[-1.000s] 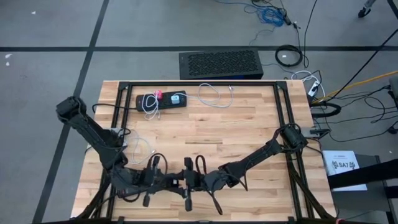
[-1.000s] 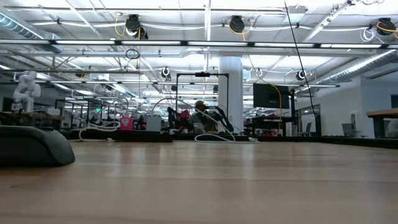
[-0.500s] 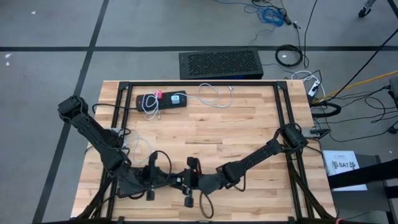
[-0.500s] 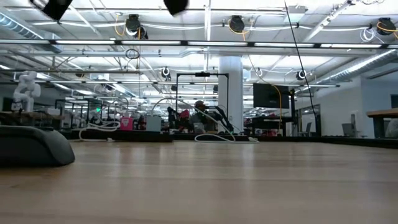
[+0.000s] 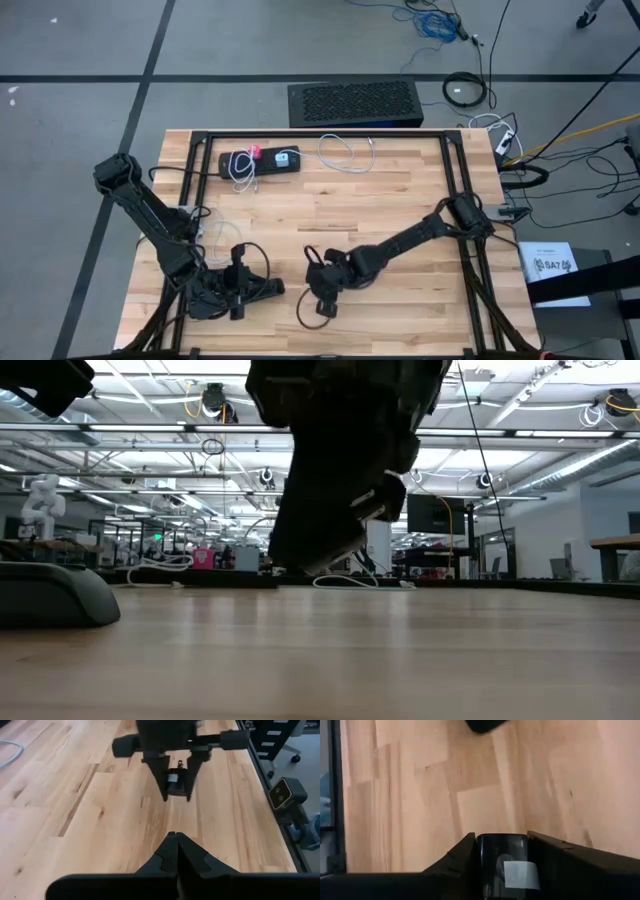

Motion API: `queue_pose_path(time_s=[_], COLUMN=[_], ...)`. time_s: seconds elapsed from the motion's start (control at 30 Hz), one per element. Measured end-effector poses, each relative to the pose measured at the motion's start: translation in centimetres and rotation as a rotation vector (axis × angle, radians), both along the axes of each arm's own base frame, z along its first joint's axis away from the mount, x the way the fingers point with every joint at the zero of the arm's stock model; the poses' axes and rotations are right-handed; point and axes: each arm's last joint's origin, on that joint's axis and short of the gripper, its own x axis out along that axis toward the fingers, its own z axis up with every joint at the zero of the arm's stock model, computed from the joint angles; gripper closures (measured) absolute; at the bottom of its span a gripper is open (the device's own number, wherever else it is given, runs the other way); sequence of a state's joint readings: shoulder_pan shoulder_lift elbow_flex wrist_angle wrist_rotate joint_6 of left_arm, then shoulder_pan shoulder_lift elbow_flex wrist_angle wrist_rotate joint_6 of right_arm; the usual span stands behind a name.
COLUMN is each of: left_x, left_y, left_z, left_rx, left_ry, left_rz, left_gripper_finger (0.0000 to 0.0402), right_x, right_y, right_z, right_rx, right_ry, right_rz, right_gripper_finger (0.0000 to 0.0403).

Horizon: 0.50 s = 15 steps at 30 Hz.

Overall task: Insert USB
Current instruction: Insert the black charger adapter into the bottom left black outlet extension

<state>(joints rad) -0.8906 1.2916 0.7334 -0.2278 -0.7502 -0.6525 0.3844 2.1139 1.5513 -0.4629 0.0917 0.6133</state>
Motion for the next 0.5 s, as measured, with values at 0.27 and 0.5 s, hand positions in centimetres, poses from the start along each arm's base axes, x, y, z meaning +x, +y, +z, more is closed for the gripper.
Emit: queue_pose_path(time_s=[0.27, 0.5], left_x=[0.0, -0.1], left_y=[0.0, 0.0], left_z=[-0.1, -0.1], left_rx=[0.005, 0.006], left_ry=[0.005, 0.011], left_rz=[-0.004, -0.01], left_gripper_finger=[0.0398, 0.0397], right_x=[0.9, 0.8], right_y=[-3.5, -5.1], right_z=[0.1, 0.7], right_rx=[0.098, 0.146], right_ry=[0.068, 0.105], right_rz=[0.011, 0.067], right_gripper_finger=[0.0268, 0.0141])
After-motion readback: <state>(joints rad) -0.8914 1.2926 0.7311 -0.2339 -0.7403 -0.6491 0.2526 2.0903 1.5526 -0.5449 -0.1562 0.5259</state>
